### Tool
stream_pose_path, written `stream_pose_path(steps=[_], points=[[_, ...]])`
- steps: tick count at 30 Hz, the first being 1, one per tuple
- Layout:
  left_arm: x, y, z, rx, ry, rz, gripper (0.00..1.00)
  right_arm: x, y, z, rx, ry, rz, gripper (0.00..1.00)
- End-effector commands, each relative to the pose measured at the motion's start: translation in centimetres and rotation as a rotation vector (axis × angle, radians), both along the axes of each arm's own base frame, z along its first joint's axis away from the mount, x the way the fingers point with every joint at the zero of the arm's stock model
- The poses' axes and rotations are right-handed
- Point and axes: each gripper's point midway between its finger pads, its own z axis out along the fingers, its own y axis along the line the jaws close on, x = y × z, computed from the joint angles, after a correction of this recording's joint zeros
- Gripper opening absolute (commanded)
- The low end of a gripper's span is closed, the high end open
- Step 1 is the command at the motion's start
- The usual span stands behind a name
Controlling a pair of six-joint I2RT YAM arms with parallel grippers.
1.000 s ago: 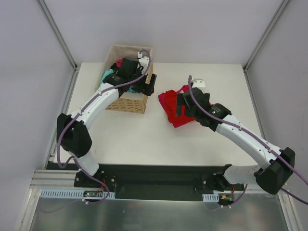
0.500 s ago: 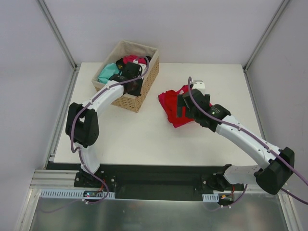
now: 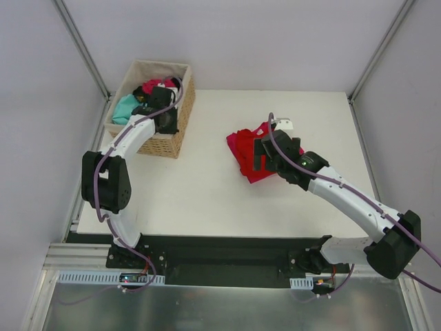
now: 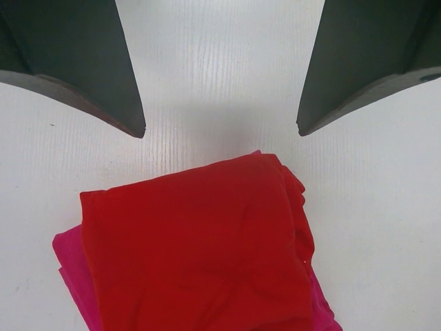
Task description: Fold and stack the t-shirts
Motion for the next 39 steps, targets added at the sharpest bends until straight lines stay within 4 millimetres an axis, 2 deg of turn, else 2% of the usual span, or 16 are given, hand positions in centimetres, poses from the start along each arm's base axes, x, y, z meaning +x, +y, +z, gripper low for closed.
stream_pose_path(steps=[1,6,11,12,15,20,23,25,27,28,29,30,32,33,35,39], points=[[-2.0,9.9,-2.4,0.113,0.101,0.467,0.00,0.1,0.3,0.7,0.053,-0.025,-0.009,0.96],[-2.0,10.9,-2.3,0.113,0.121,0.481,0.00,-0.1,0.1,0.5,0.062,-0.027,-0.012,0.96],[0.2,10.7,-1.4,0.118,0.092,0.418,0.00,-0.1,0.4,0.3,0.065,-0.020,-0.006,0.96],[0.5,10.7,-1.9,0.118,0.103,0.408,0.00,-0.1,0.3,0.3,0.064,-0.020,-0.009,0.96],[1.6,10.2,-2.0,0.111,0.108,0.327,0.00,-0.1,0.2,0.1,0.057,-0.019,-0.009,0.96],[3.1,8.3,-1.9,0.049,0.077,0.169,0.00,-0.1,0.2,-0.1,0.052,-0.013,-0.011,0.96],[3.8,8.2,-1.9,0.019,0.057,0.121,0.00,-0.2,0.4,-0.2,0.054,-0.007,-0.003,0.96],[4.1,9.1,-2.1,-0.002,0.057,0.119,0.00,-0.4,0.4,-0.4,0.054,0.002,0.002,0.96],[4.4,8.8,-2.4,-0.038,0.055,0.088,0.00,-0.6,0.3,-0.6,0.053,0.009,0.006,0.96],[4.4,10.1,-2.6,-0.050,0.055,0.111,0.00,-0.6,0.3,-0.5,0.057,0.009,0.007,0.96],[4.4,10.3,-2.7,-0.072,0.059,0.110,0.00,-0.7,0.4,-0.6,0.060,0.011,0.011,0.96],[4.7,9.8,-2.7,-0.116,0.048,0.048,0.00,-0.8,0.3,-0.7,0.061,0.014,0.013,0.96],[4.8,10.5,-2.9,-0.168,0.039,0.024,0.00,-1.1,0.5,-0.8,0.068,0.024,0.027,0.96],[5.0,10.0,-3.0,-0.214,0.037,-0.023,0.00,-1.3,0.7,-0.8,0.078,0.032,0.034,0.96],[5.8,11.2,-2.5,-0.226,0.014,-0.015,0.00,-1.6,0.7,-0.8,0.078,0.043,0.044,0.96],[7.0,13.5,-2.8,-0.195,0.000,0.012,0.00,-2.3,-0.3,-0.6,0.060,0.043,0.043,0.96]])
